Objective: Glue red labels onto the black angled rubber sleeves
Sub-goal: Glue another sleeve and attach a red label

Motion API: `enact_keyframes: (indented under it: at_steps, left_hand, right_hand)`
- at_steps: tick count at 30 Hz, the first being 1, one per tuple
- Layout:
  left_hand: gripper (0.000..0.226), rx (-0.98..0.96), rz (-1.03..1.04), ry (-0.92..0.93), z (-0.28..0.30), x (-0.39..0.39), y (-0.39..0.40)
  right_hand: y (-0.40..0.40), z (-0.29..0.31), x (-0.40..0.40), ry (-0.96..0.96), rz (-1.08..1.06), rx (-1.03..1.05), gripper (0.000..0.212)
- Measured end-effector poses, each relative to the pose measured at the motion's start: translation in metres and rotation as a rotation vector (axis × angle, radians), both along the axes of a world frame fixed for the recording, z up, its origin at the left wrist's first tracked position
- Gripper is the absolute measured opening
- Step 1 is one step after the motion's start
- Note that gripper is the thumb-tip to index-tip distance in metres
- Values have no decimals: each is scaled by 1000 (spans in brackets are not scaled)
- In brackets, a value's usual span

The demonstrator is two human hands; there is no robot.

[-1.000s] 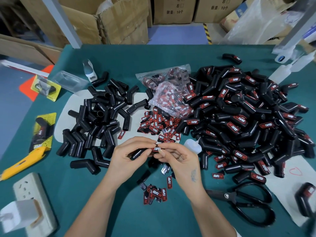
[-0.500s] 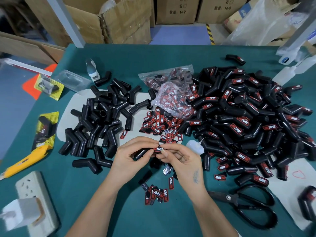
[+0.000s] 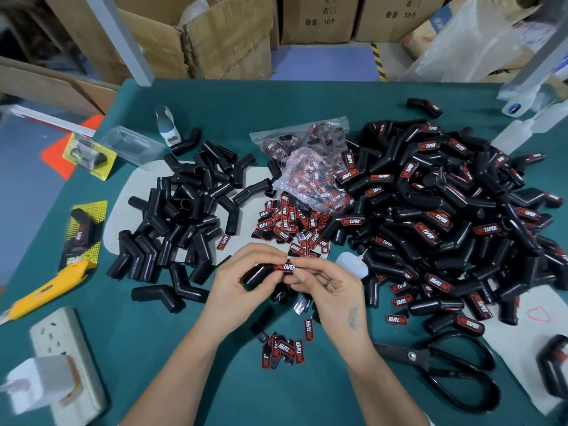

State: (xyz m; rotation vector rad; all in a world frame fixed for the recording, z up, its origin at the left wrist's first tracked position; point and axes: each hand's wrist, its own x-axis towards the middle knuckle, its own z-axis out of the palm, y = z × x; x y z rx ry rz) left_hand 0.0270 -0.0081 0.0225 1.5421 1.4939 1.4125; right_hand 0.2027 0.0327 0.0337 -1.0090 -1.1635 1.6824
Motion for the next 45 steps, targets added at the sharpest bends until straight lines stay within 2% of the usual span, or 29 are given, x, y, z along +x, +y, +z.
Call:
enact_keyframes:
  at_steps: [4, 8, 20, 26, 29, 36, 40, 45]
  left_hand:
    - [17, 5, 57, -24, -1, 6, 1]
    - [11, -18, 21, -52, -1, 1, 0]
    - [16, -28, 17, -47, 0, -4, 0]
    - [15, 26, 3, 14, 0, 2, -1]
    - [20, 41, 13, 2, 3, 1, -1]
    - [33, 41, 44, -74, 4, 4, -3]
    - [37, 43, 34, -58, 3, 7, -5]
    - [43, 85, 24, -31, 3, 10, -4]
  right_hand:
    - [-1, -1, -1, -7, 2, 9, 20]
    - [-1, 0, -1, -4, 4, 5, 20]
    - [0, 1, 1, 53, 73, 8, 24]
    - [-1, 1, -1, 42, -20, 9, 23]
    - [-1, 0, 0, 56, -3, -6, 19]
    - [-1, 6, -2, 99, 5, -46, 36]
    - [-2, 3, 0, 83, -15, -13, 25]
    - [-6, 0, 1, 35, -7, 77, 26]
